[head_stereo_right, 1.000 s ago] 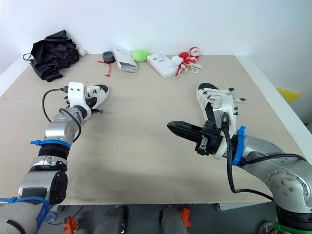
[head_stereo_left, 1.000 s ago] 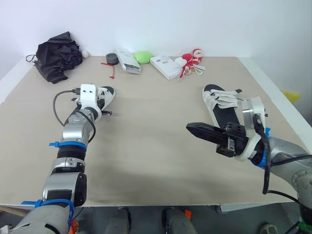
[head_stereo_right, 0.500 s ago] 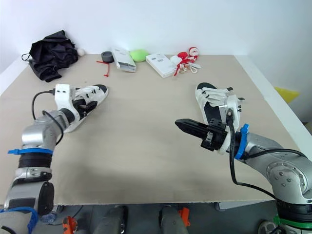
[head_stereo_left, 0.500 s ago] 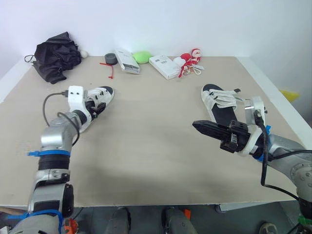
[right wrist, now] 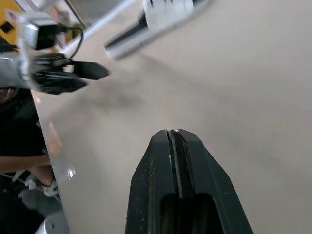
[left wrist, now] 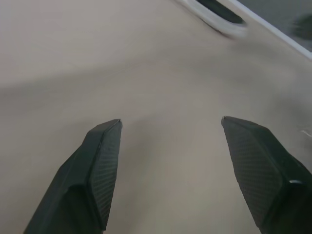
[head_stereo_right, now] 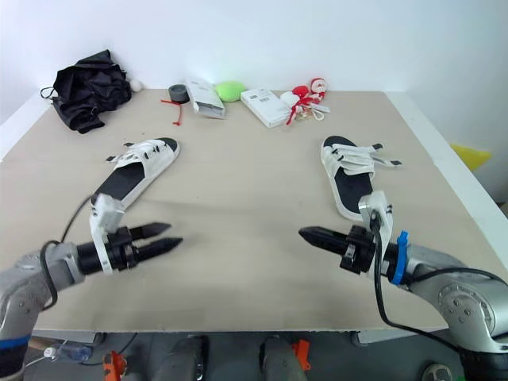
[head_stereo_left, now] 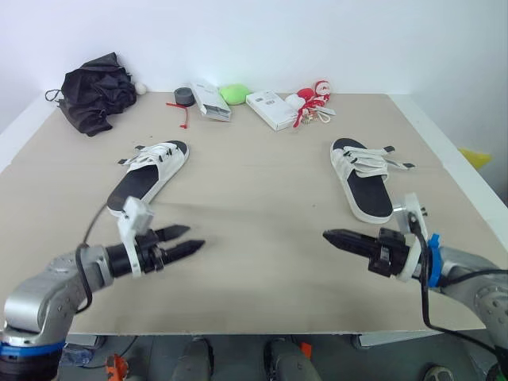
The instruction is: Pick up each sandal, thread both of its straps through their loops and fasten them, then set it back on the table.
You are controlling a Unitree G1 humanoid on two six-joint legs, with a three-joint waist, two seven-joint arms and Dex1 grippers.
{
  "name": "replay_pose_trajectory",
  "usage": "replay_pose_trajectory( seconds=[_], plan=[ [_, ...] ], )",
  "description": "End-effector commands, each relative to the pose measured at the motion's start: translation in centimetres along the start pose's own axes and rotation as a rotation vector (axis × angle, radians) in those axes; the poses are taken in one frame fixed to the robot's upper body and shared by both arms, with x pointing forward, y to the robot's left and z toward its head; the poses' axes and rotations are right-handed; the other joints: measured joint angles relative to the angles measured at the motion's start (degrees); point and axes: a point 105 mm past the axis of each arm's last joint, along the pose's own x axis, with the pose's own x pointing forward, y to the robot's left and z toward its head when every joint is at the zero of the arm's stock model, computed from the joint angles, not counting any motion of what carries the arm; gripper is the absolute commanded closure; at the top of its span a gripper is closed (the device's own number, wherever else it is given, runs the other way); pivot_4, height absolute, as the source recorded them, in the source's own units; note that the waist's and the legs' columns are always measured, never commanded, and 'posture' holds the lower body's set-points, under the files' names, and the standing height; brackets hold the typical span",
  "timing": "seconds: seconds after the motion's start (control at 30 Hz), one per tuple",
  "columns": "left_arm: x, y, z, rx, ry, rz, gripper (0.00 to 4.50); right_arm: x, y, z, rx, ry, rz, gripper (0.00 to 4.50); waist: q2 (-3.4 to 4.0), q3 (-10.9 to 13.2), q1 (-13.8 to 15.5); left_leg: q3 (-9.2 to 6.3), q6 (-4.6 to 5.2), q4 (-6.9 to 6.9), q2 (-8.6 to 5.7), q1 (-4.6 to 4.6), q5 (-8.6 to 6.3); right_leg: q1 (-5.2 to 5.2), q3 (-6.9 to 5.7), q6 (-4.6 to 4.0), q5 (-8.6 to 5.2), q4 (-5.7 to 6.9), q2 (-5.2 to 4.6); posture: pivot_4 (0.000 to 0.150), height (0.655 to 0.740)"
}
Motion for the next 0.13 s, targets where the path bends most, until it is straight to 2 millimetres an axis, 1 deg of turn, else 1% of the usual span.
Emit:
replay_pose_trajectory(
  seconds=[0.03, 0.13],
  plan=[
    [0.45, -1.56, -1.05, 0.011, 0.052, -0.07, 1.14, -0.65, 0.5, 0.0, -0.046, -0.016, -0.019, 4.5, 0.0, 0.0, -0.05, 0.09, 0.0, 0.02, 0.01, 0.03, 0.0, 0.0, 0.09, 0.01, 0.01, 0.0, 0.0, 0.15, 0.738],
    [0.56, -1.11, -1.53, 0.01, 0.058, -0.066, 1.14, -0.83, 0.54, -0.46, -0.041, -0.016, -0.036, 4.5, 0.0, 0.0, -0.12, 0.22, 0.01, 0.02, 0.01, 0.07, 0.0, -0.04, 0.24, 0.02, 0.02, 0.0, 0.0, 0.15, 0.738]
  ],
)
